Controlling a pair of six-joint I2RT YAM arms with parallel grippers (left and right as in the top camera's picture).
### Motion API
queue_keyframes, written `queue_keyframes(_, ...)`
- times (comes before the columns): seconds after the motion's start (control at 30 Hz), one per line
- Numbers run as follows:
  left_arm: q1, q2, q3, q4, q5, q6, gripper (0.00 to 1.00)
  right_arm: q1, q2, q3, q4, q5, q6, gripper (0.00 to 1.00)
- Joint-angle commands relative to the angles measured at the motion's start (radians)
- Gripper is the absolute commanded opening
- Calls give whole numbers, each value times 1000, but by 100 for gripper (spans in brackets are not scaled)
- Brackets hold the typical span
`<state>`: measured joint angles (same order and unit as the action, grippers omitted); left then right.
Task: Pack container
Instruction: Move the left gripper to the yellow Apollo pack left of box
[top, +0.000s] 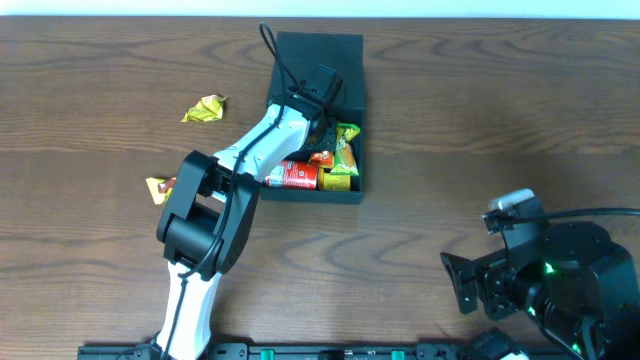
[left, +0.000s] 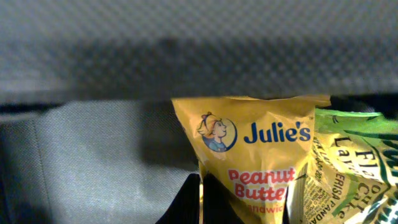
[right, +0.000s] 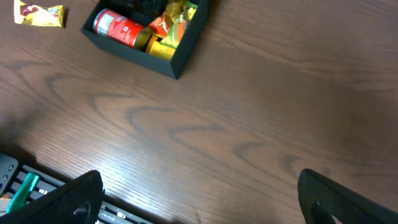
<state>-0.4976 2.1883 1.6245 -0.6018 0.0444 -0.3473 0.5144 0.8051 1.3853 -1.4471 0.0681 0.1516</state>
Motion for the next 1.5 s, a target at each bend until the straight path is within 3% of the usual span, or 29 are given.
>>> queue_keyframes(0.0,-7,11,14,-6,16,-11,6,-5,2,10,-5,7,8,99)
queue_keyframes(0.2,12,-7,54,-47,-66,-22,6,-5,2,10,-8,1,8,99)
queue_keyframes(0.5,18,-82,313,-237,-168,64,5,-5,2,10,-8,-6,9,99)
queue_keyframes(0.7,94,-199,400,-265,-330,63,6,-5,2,10,-8,-5,8,99)
queue_keyframes(0.83,217,-221,399,-323,-313,68,6,-5,2,10,-6,-5,8,99)
queue_keyframes(1.0,325,-169,398,-365,-207,223,7,-5,2,10,-1,-5,8,99)
queue_keyframes(1.2,379,-76,398,-398,-205,319,10,-5,2,10,-1,-5,8,99)
queue_keyframes(1.47,421,17,397,-504,-269,279,6,-5,2,10,-5,-5,8,99)
